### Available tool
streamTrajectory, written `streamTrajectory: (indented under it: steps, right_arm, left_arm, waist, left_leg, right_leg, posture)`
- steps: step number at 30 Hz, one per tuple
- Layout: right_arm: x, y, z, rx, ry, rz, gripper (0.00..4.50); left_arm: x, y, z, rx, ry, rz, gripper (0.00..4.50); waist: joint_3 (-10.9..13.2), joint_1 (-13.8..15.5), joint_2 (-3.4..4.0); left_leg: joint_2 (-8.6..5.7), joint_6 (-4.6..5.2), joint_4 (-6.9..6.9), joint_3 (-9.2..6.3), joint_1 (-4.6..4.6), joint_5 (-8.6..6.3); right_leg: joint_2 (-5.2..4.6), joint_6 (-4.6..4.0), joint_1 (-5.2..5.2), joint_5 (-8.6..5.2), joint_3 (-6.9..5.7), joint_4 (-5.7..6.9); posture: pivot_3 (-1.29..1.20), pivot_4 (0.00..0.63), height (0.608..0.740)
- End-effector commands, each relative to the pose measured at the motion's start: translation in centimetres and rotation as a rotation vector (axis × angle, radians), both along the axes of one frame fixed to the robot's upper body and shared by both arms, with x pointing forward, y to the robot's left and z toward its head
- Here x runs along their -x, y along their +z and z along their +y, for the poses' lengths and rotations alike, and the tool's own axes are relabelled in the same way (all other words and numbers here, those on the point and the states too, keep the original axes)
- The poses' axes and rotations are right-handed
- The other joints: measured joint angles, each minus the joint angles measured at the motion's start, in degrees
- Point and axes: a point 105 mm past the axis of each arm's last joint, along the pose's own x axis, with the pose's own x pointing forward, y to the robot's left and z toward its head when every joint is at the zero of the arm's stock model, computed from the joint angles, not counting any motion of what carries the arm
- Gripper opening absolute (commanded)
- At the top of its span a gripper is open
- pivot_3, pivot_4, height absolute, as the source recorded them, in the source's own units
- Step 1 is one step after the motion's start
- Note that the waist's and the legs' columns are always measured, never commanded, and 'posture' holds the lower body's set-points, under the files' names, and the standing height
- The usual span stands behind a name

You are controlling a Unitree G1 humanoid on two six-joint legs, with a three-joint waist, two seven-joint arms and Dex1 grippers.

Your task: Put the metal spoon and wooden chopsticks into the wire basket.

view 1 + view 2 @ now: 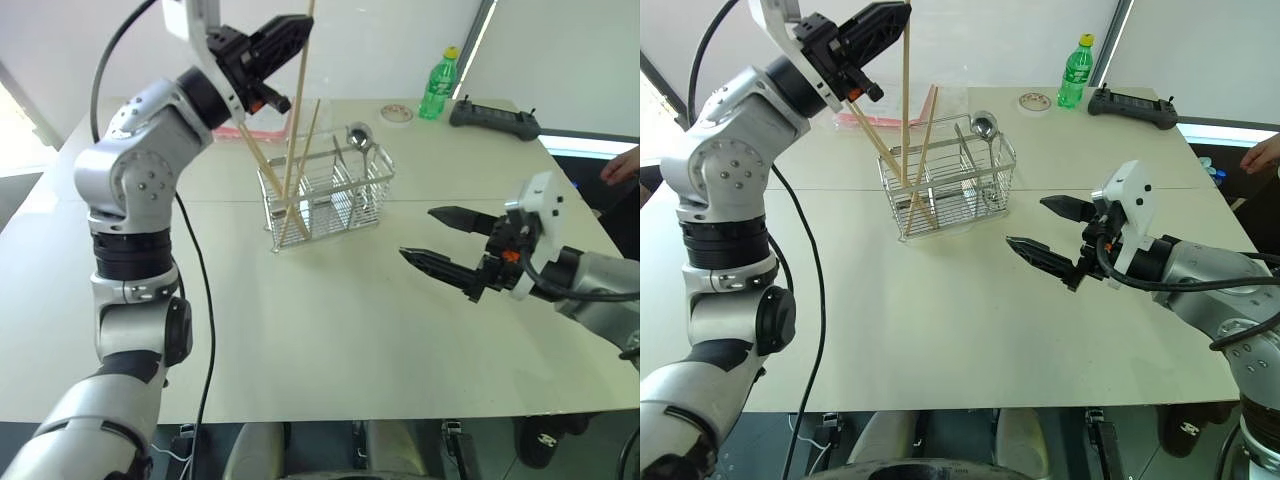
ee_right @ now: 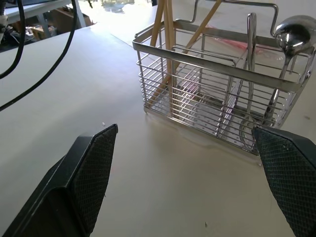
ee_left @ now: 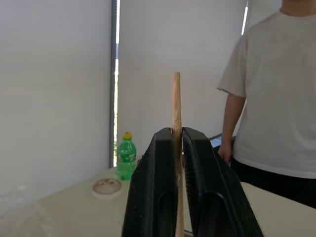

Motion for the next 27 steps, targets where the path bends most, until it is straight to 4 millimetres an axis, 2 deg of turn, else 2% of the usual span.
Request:
streamTrajectory:
  steps: [1, 4, 6, 11, 13, 15, 16, 19, 23, 27]
  right_arm:
    - [0.5, 1.0, 0.2, -0.009, 0.005, -0.05, 4.5]
    - [0.5, 1.0, 0.1, -0.011, 0.002, -0.049, 4.5]
    - [0.4, 1.1, 0.1, -0.012, 0.001, -0.048, 4.5]
    - [0.0, 1.2, 0.0, -0.015, 0.005, -0.05, 4.5]
    - [-0.2, 1.3, 0.0, -0.011, 0.008, -0.051, 4.5]
    - [-0.5, 1.5, -0.4, 0.006, 0.005, -0.062, 4.5]
    - [-0.7, 1.7, -0.8, 0.014, -0.004, -0.069, 4.5]
    - [-1.3, 2.4, -2.1, 0.035, -0.038, -0.09, 4.5]
    - [-2.0, 2.7, -3.1, 0.052, -0.064, -0.104, 4.5]
    - [-2.3, 2.8, -3.5, 0.056, -0.066, -0.106, 4.5]
  left_arm:
    - [0.9, 0.0, -0.7, 0.004, -0.034, -0.037, 2.0]
    - [1.0, 0.1, -0.5, 0.064, -0.041, -0.016, 3.66]
    - [1.2, 0.5, -0.4, 0.098, -0.045, -0.004, 4.47]
    - [1.0, 2.0, 1.3, 0.156, -0.02, 0.011, 4.47]
    - [1.5, 2.7, 2.6, 0.081, -0.052, 0.003, 4.47]
    - [2.9, 2.2, 4.0, -0.092, -0.111, -0.003, 4.47]
    - [3.6, 1.1, 4.8, -0.214, -0.129, -0.008, 4.47]
    - [4.8, -3.6, 8.0, -0.561, -0.159, 0.077, 4.47]
    - [6.1, -6.9, 10.3, -0.776, -0.205, 0.18, 4.47]
    - [6.2, -8.0, 10.9, -0.834, -0.203, 0.192, 4.47]
  waist:
    - [0.01, 0.09, -0.02]
    - [0.02, 0.16, -0.04]
    - [0.02, 0.07, -0.04]
    - [0.02, -0.08, -0.02]
    - [0.02, -0.12, -0.02]
    - [0.03, -0.74, 0.03]
    - [0.02, -1.11, 0.04]
    - [-0.12, -1.49, 0.41]
    - [-0.08, -0.41, 0.38]
    - [-0.07, 0.13, 0.37]
  left_leg:
    - [0.0, 0.0, 0.03, 0.0, 0.0, 0.0]
    - [0.0, 0.0, 0.11, -0.04, -0.05, 0.0]
    - [0.0, 0.01, 0.15, -0.03, -0.03, 0.0]
    - [0.02, 0.01, 0.08, -0.03, 0.01, 0.0]
    - [0.03, 0.01, 0.07, -0.03, 0.01, 0.0]
    - [0.03, 0.01, 0.05, -0.01, 0.0, 0.0]
    - [0.04, 0.01, -0.03, 0.03, 0.0, 0.0]
    - [0.05, 0.12, -0.12, 0.15, 0.04, -0.07]
    - [0.11, 0.18, -0.06, 0.1, -0.04, -0.11]
    - [0.25, 0.17, -0.01, 0.13, -0.08, -0.11]
  right_leg:
    - [0.0, 0.0, 0.01, 0.0, 0.0, -0.01]
    - [0.0, -0.01, 0.04, -0.01, -0.02, -0.05]
    - [0.0, -0.02, 0.08, -0.02, -0.01, -0.05]
    - [0.05, -0.01, 0.05, -0.01, -0.01, -0.04]
    - [0.08, -0.01, 0.04, -0.01, -0.02, -0.03]
    - [0.1, -0.02, -0.02, -0.02, -0.01, 0.0]
    - [0.1, -0.04, -0.06, -0.03, 0.02, -0.01]
    - [0.08, -0.28, -0.09, -0.16, 0.08, -0.01]
    - [0.05, -0.43, -0.13, -0.25, 0.01, -0.05]
    - [-0.01, -0.57, -0.12, -0.33, 0.02, -0.13]
  posture:
    - [0.0, 0.15, 0.69]
    - [0.0, 0.15, 0.69]
    - [0.0, 0.15, 0.69]
    - [0.0, 0.15, 0.69]
    - [0.0, 0.15, 0.69]
    - [0.0, 0.15, 0.69]
    - [0.0, 0.15, 0.69]
    - [0.0, 0.15, 0.69]
    - [0.0, 0.15, 0.69]
    - [0.0, 0.15, 0.69]
